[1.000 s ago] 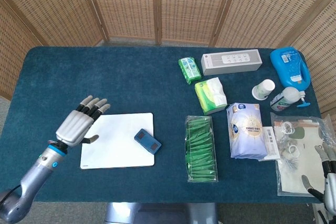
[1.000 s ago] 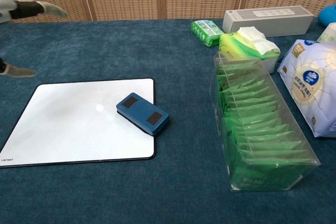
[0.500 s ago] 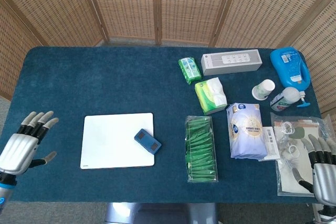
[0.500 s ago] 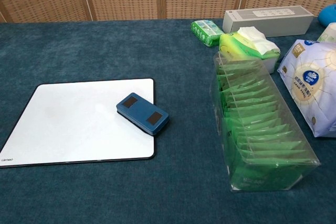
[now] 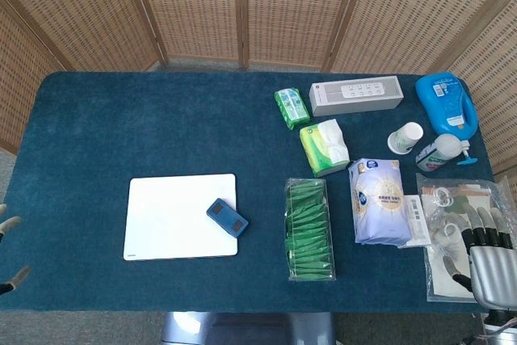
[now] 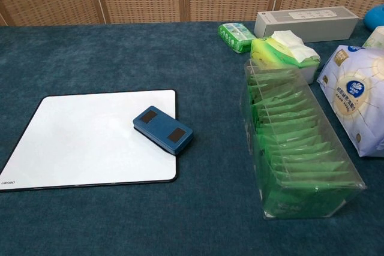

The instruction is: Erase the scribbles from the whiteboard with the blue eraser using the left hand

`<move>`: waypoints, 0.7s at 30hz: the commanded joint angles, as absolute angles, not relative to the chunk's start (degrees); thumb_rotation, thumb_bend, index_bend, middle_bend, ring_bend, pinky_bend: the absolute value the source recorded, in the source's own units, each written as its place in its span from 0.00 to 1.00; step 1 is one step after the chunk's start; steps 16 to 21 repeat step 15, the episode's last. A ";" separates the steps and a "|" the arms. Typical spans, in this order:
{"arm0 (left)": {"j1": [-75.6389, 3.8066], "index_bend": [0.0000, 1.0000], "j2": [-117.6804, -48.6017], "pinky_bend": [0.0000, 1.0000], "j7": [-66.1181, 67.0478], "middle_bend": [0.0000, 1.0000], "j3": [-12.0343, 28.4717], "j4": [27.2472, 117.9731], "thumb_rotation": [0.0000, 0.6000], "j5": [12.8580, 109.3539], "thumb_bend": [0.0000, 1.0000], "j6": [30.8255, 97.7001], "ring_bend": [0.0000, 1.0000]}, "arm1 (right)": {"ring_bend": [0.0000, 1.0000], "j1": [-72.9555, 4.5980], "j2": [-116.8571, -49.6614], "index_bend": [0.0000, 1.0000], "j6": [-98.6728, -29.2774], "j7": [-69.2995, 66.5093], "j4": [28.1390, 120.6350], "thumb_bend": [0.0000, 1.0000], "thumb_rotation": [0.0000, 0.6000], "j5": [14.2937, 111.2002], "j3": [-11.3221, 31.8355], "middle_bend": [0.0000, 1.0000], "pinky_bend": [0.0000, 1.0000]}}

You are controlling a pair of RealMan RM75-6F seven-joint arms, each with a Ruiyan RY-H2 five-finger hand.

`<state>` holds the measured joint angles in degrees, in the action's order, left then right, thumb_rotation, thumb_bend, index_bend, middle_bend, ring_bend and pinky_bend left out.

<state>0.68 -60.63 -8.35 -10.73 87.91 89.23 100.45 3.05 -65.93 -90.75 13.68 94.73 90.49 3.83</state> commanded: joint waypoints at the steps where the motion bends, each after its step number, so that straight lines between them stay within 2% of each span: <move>1: 2.80 0.17 -62.40 0.00 -10.84 0.02 -10.49 84.81 1.00 88.94 0.28 101.78 0.00 | 0.00 2.79 -66.08 0.17 -90.47 13.72 94.57 0.24 1.00 90.59 3.71 0.09 0.04; 13: 3.62 0.17 -62.61 0.00 -9.75 0.03 -7.95 86.03 1.00 91.95 0.28 101.91 0.00 | 0.00 1.75 -66.04 0.18 -89.90 12.55 94.43 0.24 1.00 91.37 3.07 0.09 0.04; 21: 3.69 0.18 -62.54 0.00 -9.76 0.03 -7.75 86.32 1.00 92.03 0.28 101.65 0.00 | 0.00 1.67 -66.14 0.17 -89.85 12.41 94.46 0.24 1.00 91.34 3.02 0.09 0.04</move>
